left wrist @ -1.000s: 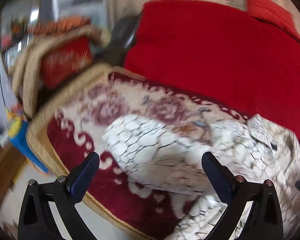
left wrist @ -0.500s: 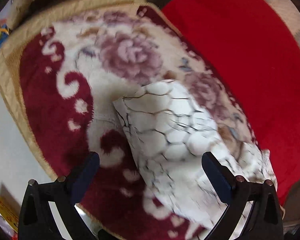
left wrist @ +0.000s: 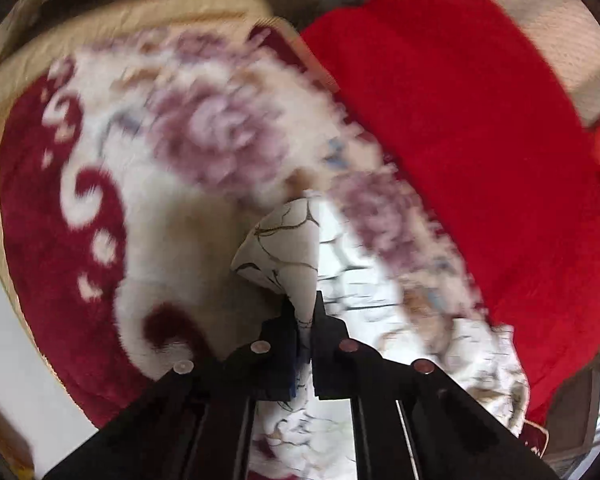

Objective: Fold large clothes

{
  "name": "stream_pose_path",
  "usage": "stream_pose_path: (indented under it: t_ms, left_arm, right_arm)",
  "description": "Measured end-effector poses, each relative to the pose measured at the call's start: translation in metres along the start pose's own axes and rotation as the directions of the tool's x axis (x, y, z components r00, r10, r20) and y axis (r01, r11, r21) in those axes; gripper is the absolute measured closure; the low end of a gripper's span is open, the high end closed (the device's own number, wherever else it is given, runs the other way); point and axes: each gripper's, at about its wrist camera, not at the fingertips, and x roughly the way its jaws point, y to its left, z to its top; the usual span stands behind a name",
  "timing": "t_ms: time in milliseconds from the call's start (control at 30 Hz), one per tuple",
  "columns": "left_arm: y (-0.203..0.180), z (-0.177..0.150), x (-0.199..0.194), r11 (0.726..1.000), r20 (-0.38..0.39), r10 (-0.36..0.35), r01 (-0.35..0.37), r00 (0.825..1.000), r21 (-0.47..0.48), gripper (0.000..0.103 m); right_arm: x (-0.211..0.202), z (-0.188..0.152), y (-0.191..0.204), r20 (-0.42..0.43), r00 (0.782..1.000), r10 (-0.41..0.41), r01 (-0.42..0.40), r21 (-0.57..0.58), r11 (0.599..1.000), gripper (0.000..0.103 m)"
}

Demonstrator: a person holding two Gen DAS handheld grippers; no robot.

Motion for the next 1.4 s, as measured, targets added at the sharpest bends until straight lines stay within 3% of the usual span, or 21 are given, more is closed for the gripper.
stream_pose_path:
  t_ms: [200, 333, 467, 500, 567, 600, 633, 667, 700, 733, 767, 800, 867, 933, 1000, 1033, 1067, 1133, 1233, 1300, 1400]
  left_arm:
    - [-0.099, -0.009, -0.069, 0.961, 0.080, -0.092, 0.068, 0.992, 0.267, 0.099]
    - [-0.189, -0.041, -0.115, 0.866, 0.085, -0.174, 0.111, 0.981, 0.487, 0.099]
    - [-0.281, -0.102, -0.156, 0.690, 0.026, -0.274, 0.178, 0.961, 0.701, 0.099]
    - [-0.308, -0.129, -0.166, 0.613, -0.023, -0.310, 0.219, 0.950, 0.759, 0.099]
    - [-0.338, -0.163, -0.177, 0.509, -0.100, -0.342, 0.274, 0.934, 0.816, 0.099]
    - [-0.359, -0.195, -0.186, 0.399, -0.167, -0.361, 0.314, 0.917, 0.862, 0.099]
    - [-0.368, -0.212, -0.191, 0.342, -0.197, -0.368, 0.329, 0.909, 0.880, 0.097]
    - [-0.382, -0.242, -0.200, 0.225, -0.257, -0.374, 0.356, 0.891, 0.907, 0.094]
    - [-0.389, -0.260, -0.204, 0.154, -0.291, -0.372, 0.368, 0.881, 0.917, 0.088]
    - [-0.392, -0.274, -0.208, 0.100, -0.309, -0.378, 0.371, 0.873, 0.923, 0.069]
    - [-0.393, -0.281, -0.211, 0.075, -0.310, -0.387, 0.365, 0.868, 0.928, 0.045]
    - [-0.394, -0.289, -0.215, 0.048, -0.298, -0.408, 0.346, 0.863, 0.937, 0.034]
    - [-0.390, -0.289, -0.218, 0.052, -0.282, -0.437, 0.337, 0.854, 0.940, 0.026]
    - [-0.382, -0.276, -0.211, 0.103, -0.267, -0.440, 0.344, 0.857, 0.933, 0.026]
    - [-0.369, -0.250, -0.187, 0.211, -0.209, -0.395, 0.309, 0.895, 0.927, 0.025]
    - [-0.366, -0.249, -0.180, 0.243, -0.188, -0.374, 0.291, 0.908, 0.925, 0.025]
    - [-0.352, -0.234, -0.159, 0.313, -0.144, -0.321, 0.249, 0.936, 0.916, 0.025]
    - [-0.330, -0.213, -0.130, 0.410, -0.088, -0.233, 0.180, 0.968, 0.894, 0.025]
    - [-0.289, -0.189, -0.076, 0.562, -0.080, -0.087, 0.115, 0.993, 0.819, 0.025]
    - [-0.266, -0.183, -0.049, 0.610, -0.069, -0.017, 0.065, 0.997, 0.790, 0.025]
    - [-0.242, -0.190, -0.013, 0.643, -0.075, 0.086, 0.002, 0.993, 0.766, 0.025]
  right_arm:
    - [-0.023, 0.007, -0.014, 0.075, 0.997, -0.004, 0.000, 0.045, 0.999, 0.040]
    - [-0.038, 0.013, -0.027, 0.111, 0.994, 0.010, -0.021, 0.099, 0.995, 0.040]
    - [-0.057, 0.017, -0.036, 0.160, 0.987, 0.006, -0.026, 0.122, 0.992, 0.040]
    - [-0.062, 0.018, -0.040, 0.173, 0.985, 0.006, -0.029, 0.132, 0.991, 0.040]
    - [-0.073, 0.020, -0.049, 0.200, 0.980, 0.006, -0.038, 0.159, 0.987, 0.040]
    - [-0.077, 0.021, -0.053, 0.211, 0.977, 0.005, -0.042, 0.170, 0.984, 0.040]
    - [-0.084, 0.023, -0.059, 0.228, 0.974, 0.003, -0.047, 0.187, 0.981, 0.040]
    - [-0.089, 0.024, -0.063, 0.239, 0.971, 0.001, -0.049, 0.197, 0.979, 0.040]
    - [-0.094, 0.025, -0.067, 0.252, 0.968, -0.002, -0.052, 0.209, 0.976, 0.040]
    - [-0.100, 0.026, -0.073, 0.265, 0.964, -0.003, -0.058, 0.225, 0.973, 0.039]
    - [-0.108, 0.027, -0.080, 0.278, 0.961, -0.004, -0.068, 0.250, 0.966, 0.035]
    - [-0.112, 0.028, -0.085, 0.286, 0.958, -0.005, -0.075, 0.267, 0.961, 0.028]
    - [-0.127, 0.028, -0.100, 0.323, 0.947, -0.009, -0.098, 0.313, 0.945, 0.022]
    - [-0.140, 0.029, -0.110, 0.339, 0.941, -0.020, -0.097, 0.325, 0.941, 0.022]
    - [-0.145, 0.031, -0.114, 0.335, 0.942, -0.018, -0.095, 0.320, 0.943, 0.022]
    - [-0.145, 0.032, -0.115, 0.310, 0.951, -0.005, -0.095, 0.308, 0.947, 0.022]
    - [-0.142, 0.033, -0.116, 0.272, 0.962, 0.004, -0.089, 0.299, 0.950, 0.022]
    - [-0.131, 0.032, -0.115, 0.179, 0.984, 0.023, -0.073, 0.278, 0.958, 0.022]
    - [-0.108, 0.024, -0.098, 0.037, 0.999, 0.023, -0.030, 0.187, 0.982, 0.023]
    - [-0.101, 0.017, -0.083, -0.015, 1.000, 0.002, -0.001, 0.094, 0.996, 0.026]
    - [-0.089, 0.001, -0.056, -0.100, 0.995, -0.018, 0.012, -0.062, 0.998, 0.034]
